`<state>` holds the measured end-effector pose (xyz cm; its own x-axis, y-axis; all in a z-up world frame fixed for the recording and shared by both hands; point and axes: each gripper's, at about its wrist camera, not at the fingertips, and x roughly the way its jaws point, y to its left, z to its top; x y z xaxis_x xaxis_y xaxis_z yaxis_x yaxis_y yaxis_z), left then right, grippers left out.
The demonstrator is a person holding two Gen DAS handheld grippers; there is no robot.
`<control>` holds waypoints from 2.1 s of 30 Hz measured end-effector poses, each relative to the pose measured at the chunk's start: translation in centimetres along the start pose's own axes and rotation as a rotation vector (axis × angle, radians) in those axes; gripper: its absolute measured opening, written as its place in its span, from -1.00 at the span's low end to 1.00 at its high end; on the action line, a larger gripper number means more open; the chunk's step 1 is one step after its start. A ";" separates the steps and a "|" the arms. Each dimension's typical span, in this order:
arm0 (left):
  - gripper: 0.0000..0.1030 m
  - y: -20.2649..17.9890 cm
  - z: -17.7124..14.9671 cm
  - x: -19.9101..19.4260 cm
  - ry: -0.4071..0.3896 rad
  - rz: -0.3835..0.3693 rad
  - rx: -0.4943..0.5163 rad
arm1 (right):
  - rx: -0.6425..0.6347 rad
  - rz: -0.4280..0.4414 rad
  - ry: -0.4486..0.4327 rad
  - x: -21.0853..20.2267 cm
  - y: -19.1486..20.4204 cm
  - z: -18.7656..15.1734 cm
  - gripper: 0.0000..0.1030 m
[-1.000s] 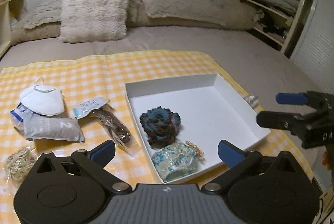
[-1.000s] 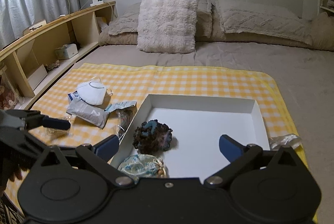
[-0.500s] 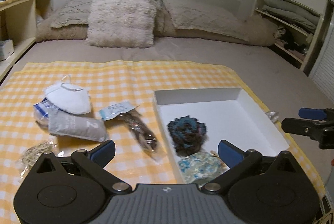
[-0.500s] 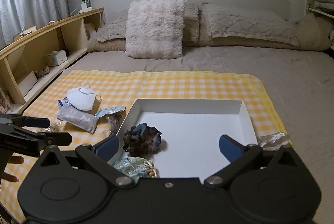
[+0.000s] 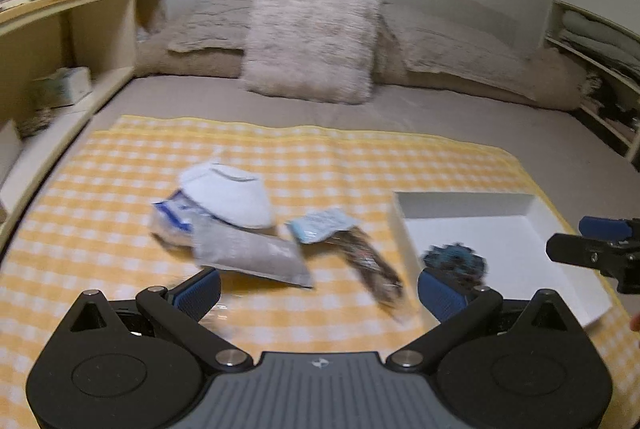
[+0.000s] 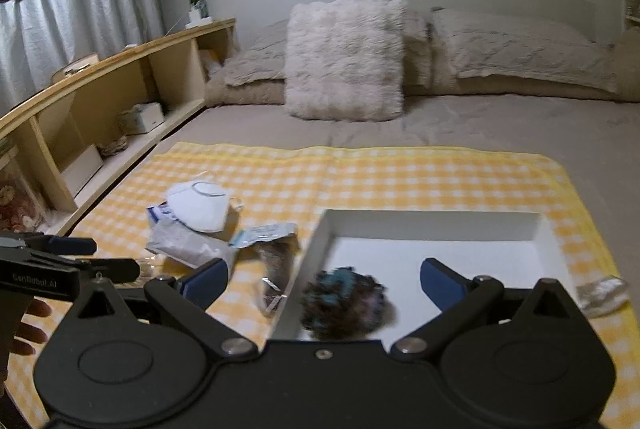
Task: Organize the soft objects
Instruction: 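Move the left tool to the rubber-band bag while the right tool approaches the brown-item bag, then grasp the rubber-band bag with the left tool while the right tool grasps the brown-item bag, then carry both clear bags up and over the white tray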
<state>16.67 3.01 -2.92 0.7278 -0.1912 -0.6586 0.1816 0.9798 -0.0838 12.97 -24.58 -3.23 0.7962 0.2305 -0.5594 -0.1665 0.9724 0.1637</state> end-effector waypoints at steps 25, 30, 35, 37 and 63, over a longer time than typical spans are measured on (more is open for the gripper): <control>1.00 11.0 0.1 6.8 0.193 0.246 -0.208 | -0.181 0.012 0.117 12.5 5.9 3.2 0.27; 1.00 12.4 -0.3 8.4 0.254 0.217 -0.333 | -0.221 0.041 0.222 16.0 6.2 3.0 -0.38; 0.92 12.7 -0.7 9.8 0.303 0.219 -0.320 | -0.325 0.067 0.289 18.9 7.2 2.3 -0.49; 0.83 12.7 -1.0 10.3 0.320 0.211 -0.309 | -0.363 0.062 0.322 20.1 7.4 1.7 -0.50; 0.33 7.6 -3.3 11.8 0.392 0.067 -0.065 | -0.539 0.373 0.565 18.9 12.4 -3.4 -0.28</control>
<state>24.46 8.43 -13.80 0.4265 -0.1024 -0.8987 0.0911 0.9934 -0.0700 23.96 -8.04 -14.50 0.2499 0.3828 -0.8894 -0.7259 0.6819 0.0895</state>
